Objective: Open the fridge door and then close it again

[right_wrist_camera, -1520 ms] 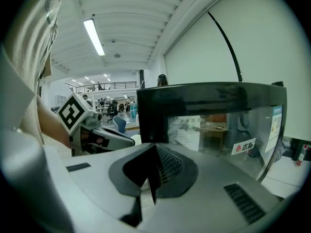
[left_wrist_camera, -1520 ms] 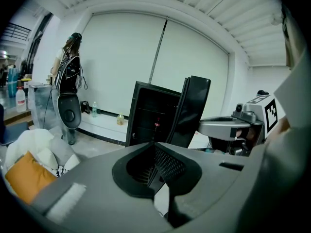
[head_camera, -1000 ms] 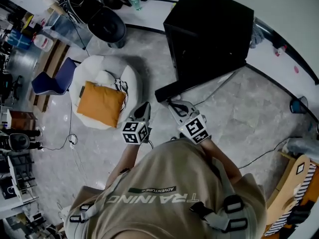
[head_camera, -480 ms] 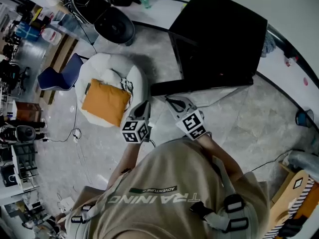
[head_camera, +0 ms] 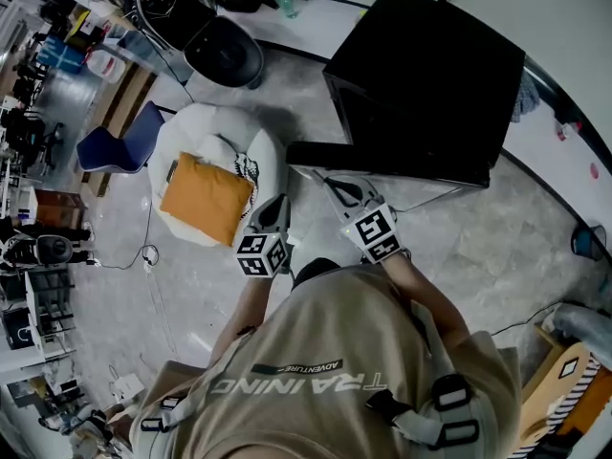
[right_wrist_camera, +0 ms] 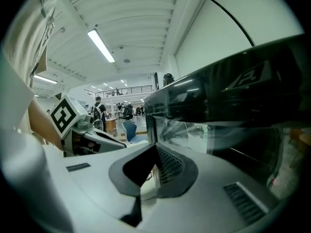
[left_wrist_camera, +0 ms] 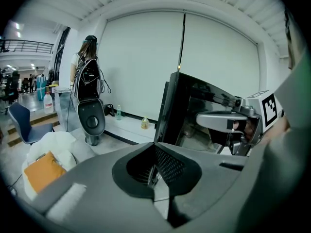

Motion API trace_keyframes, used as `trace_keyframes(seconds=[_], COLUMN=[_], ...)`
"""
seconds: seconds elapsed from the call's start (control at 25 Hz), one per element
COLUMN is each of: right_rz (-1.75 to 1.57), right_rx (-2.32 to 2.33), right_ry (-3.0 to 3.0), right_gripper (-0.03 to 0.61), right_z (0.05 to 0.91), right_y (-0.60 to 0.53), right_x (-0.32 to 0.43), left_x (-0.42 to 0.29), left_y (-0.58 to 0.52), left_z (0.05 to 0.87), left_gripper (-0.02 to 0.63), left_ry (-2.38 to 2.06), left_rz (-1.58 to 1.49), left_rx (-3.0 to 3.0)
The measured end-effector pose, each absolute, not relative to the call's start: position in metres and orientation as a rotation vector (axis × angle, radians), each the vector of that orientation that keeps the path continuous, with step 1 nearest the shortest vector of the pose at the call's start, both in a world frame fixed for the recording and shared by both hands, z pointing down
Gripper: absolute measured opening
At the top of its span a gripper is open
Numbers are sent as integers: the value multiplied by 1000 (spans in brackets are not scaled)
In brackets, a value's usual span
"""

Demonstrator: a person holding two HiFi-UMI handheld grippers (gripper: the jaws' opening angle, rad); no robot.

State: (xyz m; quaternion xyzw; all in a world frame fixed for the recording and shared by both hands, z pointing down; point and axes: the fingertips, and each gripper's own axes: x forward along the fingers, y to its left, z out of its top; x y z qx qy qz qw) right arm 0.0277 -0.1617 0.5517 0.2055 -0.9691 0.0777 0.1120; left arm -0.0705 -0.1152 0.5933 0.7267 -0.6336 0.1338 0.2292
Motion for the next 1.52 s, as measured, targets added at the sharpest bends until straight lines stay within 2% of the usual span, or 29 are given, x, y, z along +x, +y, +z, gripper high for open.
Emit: trace_keyframes(seconds=[1.52], right_rz=[294], right_rx=[1162], right_ry=[-2564], right_gripper=[-5], right_z=[563], right_y=[-252], right_x=[20], left_x=[-117], left_y=[-249], left_z=[593], left_gripper=[0], left_ry=[-1297], left_rz=[388], left_rx=[2349])
